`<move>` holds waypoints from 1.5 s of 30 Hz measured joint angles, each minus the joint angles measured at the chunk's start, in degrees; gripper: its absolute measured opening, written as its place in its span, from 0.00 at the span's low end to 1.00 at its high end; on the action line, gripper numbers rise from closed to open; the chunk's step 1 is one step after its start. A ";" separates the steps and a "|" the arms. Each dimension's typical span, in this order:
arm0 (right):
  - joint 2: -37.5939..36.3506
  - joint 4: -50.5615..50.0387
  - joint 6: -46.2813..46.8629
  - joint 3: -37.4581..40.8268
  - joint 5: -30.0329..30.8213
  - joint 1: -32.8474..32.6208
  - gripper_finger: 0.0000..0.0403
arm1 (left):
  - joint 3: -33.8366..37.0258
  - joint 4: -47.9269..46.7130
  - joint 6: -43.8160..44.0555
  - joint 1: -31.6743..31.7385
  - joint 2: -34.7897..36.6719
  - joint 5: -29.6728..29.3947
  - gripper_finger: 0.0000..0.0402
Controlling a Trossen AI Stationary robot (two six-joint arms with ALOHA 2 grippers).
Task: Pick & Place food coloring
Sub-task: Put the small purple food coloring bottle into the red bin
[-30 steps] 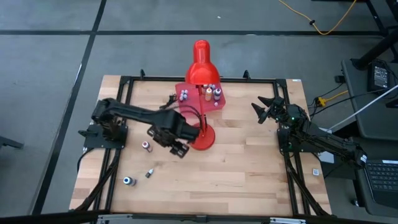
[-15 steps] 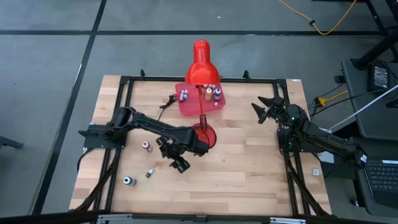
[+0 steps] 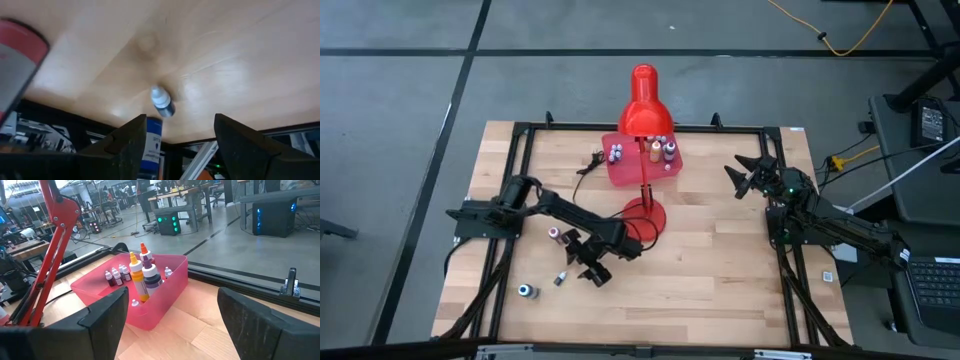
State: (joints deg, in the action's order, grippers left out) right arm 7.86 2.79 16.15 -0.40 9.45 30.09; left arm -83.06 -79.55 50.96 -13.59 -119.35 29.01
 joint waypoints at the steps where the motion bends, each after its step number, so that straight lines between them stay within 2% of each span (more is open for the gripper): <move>1: -0.01 0.00 -0.01 0.00 0.01 -0.01 0.76 | 0.82 0.70 0.10 -0.18 0.00 0.37 0.56; 8: -0.01 0.00 0.06 0.00 0.01 -0.01 0.76 | 6.55 5.93 0.17 -0.89 0.00 2.93 0.56; 24: 0.00 0.00 0.01 0.00 0.01 -0.02 0.76 | 13.68 13.08 1.00 -2.92 0.02 6.81 0.56; 38: 0.00 0.00 0.03 0.00 0.01 -0.02 0.76 | 14.27 15.54 1.87 -2.75 0.04 6.50 0.53; 45: 0.00 0.00 0.02 0.00 0.01 -0.02 0.76 | 14.12 15.12 2.57 -2.75 0.20 4.19 0.51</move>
State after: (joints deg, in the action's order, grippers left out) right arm 7.86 2.79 16.17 -0.40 9.45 30.07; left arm -68.95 -64.43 53.53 -16.34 -119.15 33.20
